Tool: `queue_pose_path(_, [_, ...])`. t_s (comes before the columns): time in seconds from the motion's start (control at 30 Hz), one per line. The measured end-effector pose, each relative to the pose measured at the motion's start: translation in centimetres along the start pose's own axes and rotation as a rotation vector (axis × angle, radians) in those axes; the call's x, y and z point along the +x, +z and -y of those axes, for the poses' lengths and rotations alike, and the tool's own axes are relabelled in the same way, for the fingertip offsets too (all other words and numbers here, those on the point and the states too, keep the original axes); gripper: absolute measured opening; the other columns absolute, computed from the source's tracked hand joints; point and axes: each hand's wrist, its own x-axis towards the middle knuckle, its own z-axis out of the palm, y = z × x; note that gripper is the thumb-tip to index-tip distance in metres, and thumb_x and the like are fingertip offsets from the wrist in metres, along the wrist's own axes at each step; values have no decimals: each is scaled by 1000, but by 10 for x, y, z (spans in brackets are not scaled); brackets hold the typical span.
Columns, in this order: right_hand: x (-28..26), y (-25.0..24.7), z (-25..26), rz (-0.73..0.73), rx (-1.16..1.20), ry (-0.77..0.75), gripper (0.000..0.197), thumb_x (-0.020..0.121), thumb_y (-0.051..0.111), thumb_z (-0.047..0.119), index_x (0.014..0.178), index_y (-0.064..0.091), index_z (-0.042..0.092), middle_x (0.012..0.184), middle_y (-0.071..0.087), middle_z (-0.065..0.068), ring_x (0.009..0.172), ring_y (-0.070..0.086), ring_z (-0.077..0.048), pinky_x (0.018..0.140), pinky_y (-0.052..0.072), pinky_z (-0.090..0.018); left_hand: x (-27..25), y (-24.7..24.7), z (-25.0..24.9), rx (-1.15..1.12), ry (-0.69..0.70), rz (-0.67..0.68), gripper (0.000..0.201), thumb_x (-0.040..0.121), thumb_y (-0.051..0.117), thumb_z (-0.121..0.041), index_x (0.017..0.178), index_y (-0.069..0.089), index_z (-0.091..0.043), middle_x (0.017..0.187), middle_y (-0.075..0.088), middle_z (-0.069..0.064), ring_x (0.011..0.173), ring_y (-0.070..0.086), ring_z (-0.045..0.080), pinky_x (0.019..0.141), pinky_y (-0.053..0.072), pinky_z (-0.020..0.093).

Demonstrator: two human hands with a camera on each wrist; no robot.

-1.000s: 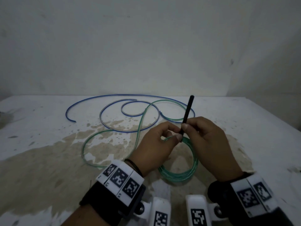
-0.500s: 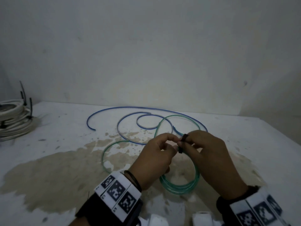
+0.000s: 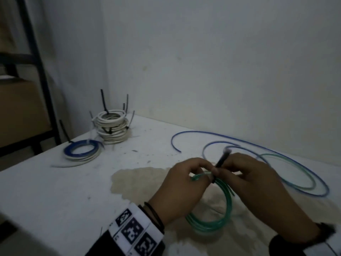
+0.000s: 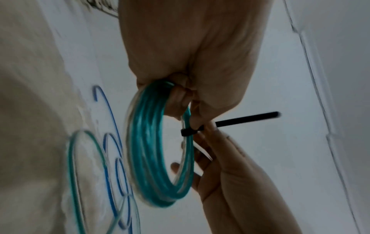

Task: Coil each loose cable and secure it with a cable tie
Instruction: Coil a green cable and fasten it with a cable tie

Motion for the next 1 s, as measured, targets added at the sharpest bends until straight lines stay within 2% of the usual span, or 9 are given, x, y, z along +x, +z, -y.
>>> queue_pose_path(0.13, [20,41,24,279,86,266,16,83,67,36,98,63,31,65,69,12,59,64,-3,56,49,-18,-6,-60,15,-271,-225,-193,9,92,58,-14,95,67,-15,69,53,3,47,37,11,43,32,23])
queue_pose_path(0.2, [26,64,42,381,327,387,15,86,66,23,100,63,25,68,72,1,56,66,-14,52,54,-31,-9,-85,25,-397,-298,-268,9,93,57,-8,97,65,-9,63,48,2,45,33,10,41,29,21])
queue_pose_path(0.3, [38,100,63,414,593,526,17,86,66,14,103,67,11,75,70,-18,54,62,-22,49,52,-31,-16,-118,39,-470,-372,-387,7,91,60,-10,94,66,-9,64,51,2,44,32,9,39,28,20])
queue_pose_path(0.43, [61,142,80,481,622,463,10,89,62,12,92,71,13,71,68,-15,54,59,-20,50,48,-30,-24,-153,52,-448,-393,-470,10,91,61,-14,99,64,-8,57,57,-7,43,33,8,39,30,19])
queue_pose_path(0.53, [82,165,90,536,556,405,14,92,57,14,93,71,17,70,66,-7,54,56,-15,50,47,-27,-27,-179,56,-453,-432,-500,12,93,58,-11,103,62,-8,72,59,1,47,40,10,43,38,22])
queue_pose_path(0.63, [101,183,97,600,538,373,15,93,56,15,92,70,20,68,64,-4,52,52,-15,47,45,-25,-31,-206,63,-300,-467,-454,15,92,59,-13,104,67,-16,81,61,7,61,55,15,58,51,28])
queue_pose_path(0.77, [117,202,100,629,557,365,16,93,56,16,95,71,13,72,63,-6,54,52,-16,48,45,-26,-36,-230,71,-162,-444,-381,16,90,61,-11,101,71,-16,77,69,4,66,62,13,63,55,28])
queue_pose_path(0.9, [115,215,93,549,676,468,18,93,57,29,93,70,17,90,65,-14,64,57,-21,52,49,-30,-28,-256,82,-240,-383,-562,14,89,60,-3,96,71,-7,86,73,11,70,65,16,63,58,26])
queue_pose_path(1.0, [106,219,77,435,693,591,26,91,60,29,90,68,5,80,61,-18,60,52,-29,53,46,-33,-6,-286,95,-262,-366,-739,11,90,59,-2,97,68,-4,80,69,8,61,65,11,52,54,19])
